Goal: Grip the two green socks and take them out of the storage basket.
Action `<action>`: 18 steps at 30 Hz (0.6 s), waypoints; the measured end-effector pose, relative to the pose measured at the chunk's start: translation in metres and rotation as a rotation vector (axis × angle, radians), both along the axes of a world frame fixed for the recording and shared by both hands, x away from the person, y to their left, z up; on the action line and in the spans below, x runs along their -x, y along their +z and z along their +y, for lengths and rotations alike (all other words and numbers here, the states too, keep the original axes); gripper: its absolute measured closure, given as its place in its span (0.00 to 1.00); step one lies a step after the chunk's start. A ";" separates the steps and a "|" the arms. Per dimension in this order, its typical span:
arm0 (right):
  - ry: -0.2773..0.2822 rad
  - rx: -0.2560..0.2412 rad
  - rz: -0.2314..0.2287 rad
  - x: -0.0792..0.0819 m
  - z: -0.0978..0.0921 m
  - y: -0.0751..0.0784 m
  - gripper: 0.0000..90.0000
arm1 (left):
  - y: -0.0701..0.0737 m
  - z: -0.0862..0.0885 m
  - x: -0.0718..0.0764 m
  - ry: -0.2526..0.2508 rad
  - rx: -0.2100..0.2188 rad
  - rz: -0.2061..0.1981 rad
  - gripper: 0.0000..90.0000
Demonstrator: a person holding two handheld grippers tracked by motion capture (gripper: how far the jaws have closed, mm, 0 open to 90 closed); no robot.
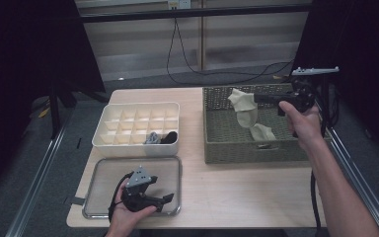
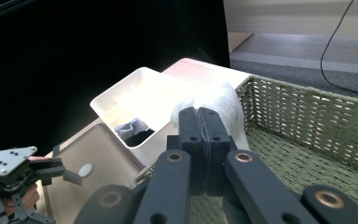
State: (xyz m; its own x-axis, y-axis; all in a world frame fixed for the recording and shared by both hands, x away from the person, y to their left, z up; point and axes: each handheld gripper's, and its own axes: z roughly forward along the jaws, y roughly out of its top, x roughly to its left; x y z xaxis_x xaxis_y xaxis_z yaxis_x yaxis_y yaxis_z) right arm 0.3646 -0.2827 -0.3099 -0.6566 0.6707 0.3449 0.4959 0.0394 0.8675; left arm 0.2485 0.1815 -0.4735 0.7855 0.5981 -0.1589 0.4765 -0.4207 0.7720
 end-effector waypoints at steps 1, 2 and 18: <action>0.001 0.000 -0.001 0.002 0.001 0.001 1.00 | 0.000 0.000 0.000 0.000 0.000 0.001 0.15; 0.007 -0.003 -0.006 0.004 0.001 0.003 1.00 | 0.000 0.000 0.000 0.002 0.001 0.001 0.15; 0.048 -0.010 -0.093 0.040 0.013 0.026 1.00 | 0.000 0.000 0.000 0.009 0.005 0.001 0.15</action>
